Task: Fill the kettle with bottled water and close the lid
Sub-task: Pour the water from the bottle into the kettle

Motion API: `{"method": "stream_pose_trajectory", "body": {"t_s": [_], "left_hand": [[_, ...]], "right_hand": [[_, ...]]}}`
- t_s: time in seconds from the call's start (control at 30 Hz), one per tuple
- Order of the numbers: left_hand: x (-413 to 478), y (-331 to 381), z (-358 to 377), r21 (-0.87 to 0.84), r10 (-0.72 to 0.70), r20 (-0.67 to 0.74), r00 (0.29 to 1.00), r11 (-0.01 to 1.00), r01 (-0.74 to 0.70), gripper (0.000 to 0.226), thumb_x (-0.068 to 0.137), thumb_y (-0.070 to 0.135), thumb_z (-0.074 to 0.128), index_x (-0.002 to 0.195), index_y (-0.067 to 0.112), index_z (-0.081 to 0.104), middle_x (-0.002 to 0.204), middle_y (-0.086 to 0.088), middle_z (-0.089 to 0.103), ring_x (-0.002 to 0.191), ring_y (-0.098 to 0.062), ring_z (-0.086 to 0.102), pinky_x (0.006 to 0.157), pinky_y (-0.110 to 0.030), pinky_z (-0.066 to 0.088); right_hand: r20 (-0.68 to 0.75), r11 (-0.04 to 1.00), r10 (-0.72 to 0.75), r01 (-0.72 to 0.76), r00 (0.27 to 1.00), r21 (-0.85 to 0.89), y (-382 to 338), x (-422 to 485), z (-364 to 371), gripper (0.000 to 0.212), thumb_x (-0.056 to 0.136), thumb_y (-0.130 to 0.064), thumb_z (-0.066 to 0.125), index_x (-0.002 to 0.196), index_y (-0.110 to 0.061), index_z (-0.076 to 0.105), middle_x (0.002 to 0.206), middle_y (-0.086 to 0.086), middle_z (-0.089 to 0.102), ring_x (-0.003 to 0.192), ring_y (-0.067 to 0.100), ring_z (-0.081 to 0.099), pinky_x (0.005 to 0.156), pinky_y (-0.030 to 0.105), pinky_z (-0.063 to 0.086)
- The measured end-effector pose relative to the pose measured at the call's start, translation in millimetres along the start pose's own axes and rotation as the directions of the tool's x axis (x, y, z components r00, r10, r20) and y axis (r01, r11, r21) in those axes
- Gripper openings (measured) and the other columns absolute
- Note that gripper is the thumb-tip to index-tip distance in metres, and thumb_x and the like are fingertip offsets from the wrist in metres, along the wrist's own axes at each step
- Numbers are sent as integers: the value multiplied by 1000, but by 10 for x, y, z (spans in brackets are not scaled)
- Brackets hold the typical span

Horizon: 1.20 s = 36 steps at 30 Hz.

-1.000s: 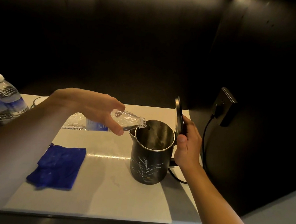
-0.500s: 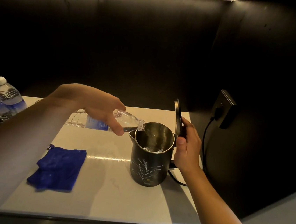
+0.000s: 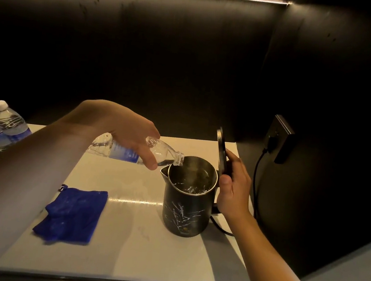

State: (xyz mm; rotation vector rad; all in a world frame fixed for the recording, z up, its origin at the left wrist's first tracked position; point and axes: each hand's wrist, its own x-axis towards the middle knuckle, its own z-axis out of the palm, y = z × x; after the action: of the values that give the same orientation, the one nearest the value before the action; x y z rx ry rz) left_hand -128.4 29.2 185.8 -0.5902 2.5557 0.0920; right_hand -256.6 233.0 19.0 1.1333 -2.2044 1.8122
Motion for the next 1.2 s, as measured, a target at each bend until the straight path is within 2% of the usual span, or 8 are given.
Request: {"method": "stream_pose_trajectory", "body": {"t_s": [0.17, 0.27, 0.37, 0.57, 0.7, 0.83, 1.03, 1.2], "left_hand": [[5, 13, -45, 1, -12, 6, 1000, 1000, 12, 80, 71, 65, 75, 137, 26, 52, 134, 1, 61, 119, -28, 62, 99, -40, 56], [45, -34, -71, -6, 10, 2, 1000, 1000, -10, 43, 68, 68, 76, 95, 39, 59, 109, 8, 67, 93, -19, 67, 81, -28, 60], [85, -102, -96, -5, 37, -22, 999, 999, -37, 37, 64, 72, 77, 76, 45, 55, 89, 21, 63, 73, -7, 61, 59, -14, 45], [146, -53, -128, 7, 58, -7, 998, 998, -58, 45, 60, 75, 77, 89, 42, 65, 92, 16, 71, 73, -10, 65, 62, -19, 51], [148, 29, -166, 34, 52, 1, 999, 998, -52, 52, 63, 72, 78, 99, 35, 69, 95, 12, 72, 73, -11, 65, 63, -20, 51], [155, 168, -194, 118, 11, 64, 998, 993, -18, 63, 72, 70, 71, 114, 23, 66, 110, -1, 70, 96, -23, 69, 75, -25, 55], [160, 266, -203, 174, 15, 91, 996, 984, -30, 65, 75, 70, 68, 117, 21, 65, 112, -4, 70, 98, -25, 70, 77, -26, 56], [154, 207, -149, 165, 32, 100, 994, 985, -49, 66, 75, 72, 67, 118, 21, 63, 112, -3, 69, 98, -24, 70, 78, -26, 57]], "right_hand": [[-3, 1000, 2, -2, 1000, 5, -2, -3, -1, 65, 83, -44, 37, 137, -12, 54, 114, 5, 60, 101, 21, 61, 81, 35, 56], [-3, 1000, -6, 6, 1000, 7, 6, -2, -2, 65, 83, -44, 37, 137, -11, 54, 114, 6, 61, 100, 22, 61, 79, 34, 55], [-2, 1000, -10, 10, 1000, 3, 13, 3, 4, 66, 84, -46, 37, 136, -10, 54, 112, 6, 61, 98, 20, 61, 76, 30, 52], [-1, 999, -36, 36, 999, -1, 24, 2, 6, 75, 88, -64, 35, 136, -10, 55, 108, 4, 60, 93, 15, 59, 71, 23, 48], [-12, 999, -45, 45, 999, -3, 17, -2, 1, 84, 88, -74, 30, 136, -10, 54, 110, 6, 61, 94, 19, 60, 71, 29, 50], [-16, 999, -35, 35, 999, 3, 7, -1, -10, 97, 84, -84, 22, 137, -10, 54, 111, 7, 61, 97, 21, 61, 74, 34, 55], [-12, 1000, -16, 16, 1000, -2, -8, -14, -7, 72, 87, -58, 35, 137, -10, 53, 115, 9, 62, 102, 23, 61, 81, 42, 57], [-3, 998, -55, 55, 998, 16, 11, -3, -2, 103, 81, -89, 22, 137, -9, 54, 115, 8, 62, 101, 23, 62, 79, 33, 54]]}}
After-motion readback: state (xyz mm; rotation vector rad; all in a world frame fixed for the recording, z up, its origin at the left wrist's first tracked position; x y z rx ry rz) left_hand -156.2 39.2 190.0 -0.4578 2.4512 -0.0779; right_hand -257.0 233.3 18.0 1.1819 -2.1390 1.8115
